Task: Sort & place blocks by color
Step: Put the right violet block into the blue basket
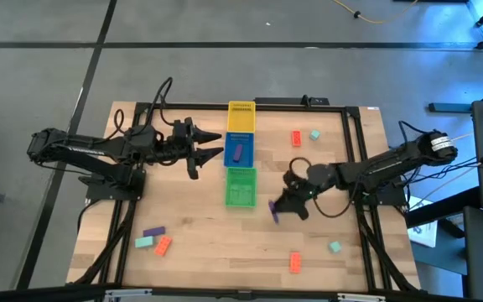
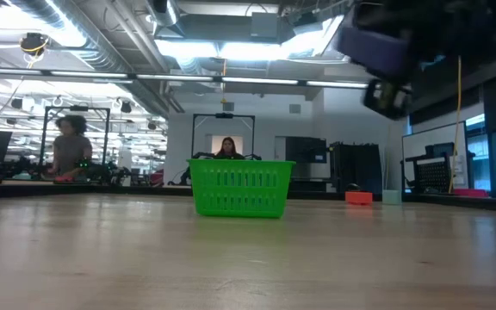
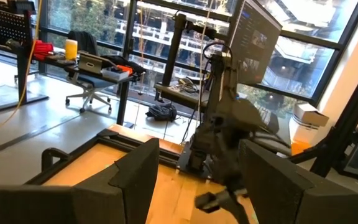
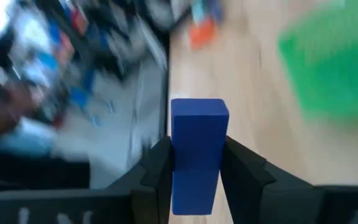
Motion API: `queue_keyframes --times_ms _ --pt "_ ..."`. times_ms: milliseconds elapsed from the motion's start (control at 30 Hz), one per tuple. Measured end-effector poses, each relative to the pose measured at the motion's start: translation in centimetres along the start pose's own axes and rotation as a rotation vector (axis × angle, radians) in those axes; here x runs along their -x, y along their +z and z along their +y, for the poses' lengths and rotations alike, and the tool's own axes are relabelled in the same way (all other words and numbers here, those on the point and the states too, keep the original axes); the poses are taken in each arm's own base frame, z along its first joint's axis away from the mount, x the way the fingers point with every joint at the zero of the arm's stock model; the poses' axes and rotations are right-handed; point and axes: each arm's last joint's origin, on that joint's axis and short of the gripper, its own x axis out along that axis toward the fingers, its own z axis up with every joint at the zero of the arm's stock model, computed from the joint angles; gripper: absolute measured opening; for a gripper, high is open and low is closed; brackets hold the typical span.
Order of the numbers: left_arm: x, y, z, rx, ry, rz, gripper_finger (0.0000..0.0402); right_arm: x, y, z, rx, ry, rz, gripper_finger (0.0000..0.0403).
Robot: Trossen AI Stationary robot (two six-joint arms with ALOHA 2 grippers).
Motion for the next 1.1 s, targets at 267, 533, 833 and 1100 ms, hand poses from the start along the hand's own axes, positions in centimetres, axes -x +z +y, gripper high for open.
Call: queue_keyframes --times_ms 267,533,833,1100 --pt "0.0 0.0 0.2 0.000 0.081 -0.019 0.0213 2.0 6.7 -0.5 0.254 0.040 -0.382 0.0107" --pt "0.0 0.0 0.2 -0.003 0.061 -0.007 0.0213 4.1 12.6 0.3 0.485 0.039 -0.413 0.0107" --pt "0.0 -0.1 0.0 0.041 -0.031 0.017 0.0213 4.2 13.2 0.2 0.507 0.008 -0.351 0.0107" --pt "-0.1 0.0 0.5 0.040 -0.009 0.015 0.0213 4.2 13.2 0.2 0.479 0.012 -0.351 0.0107"
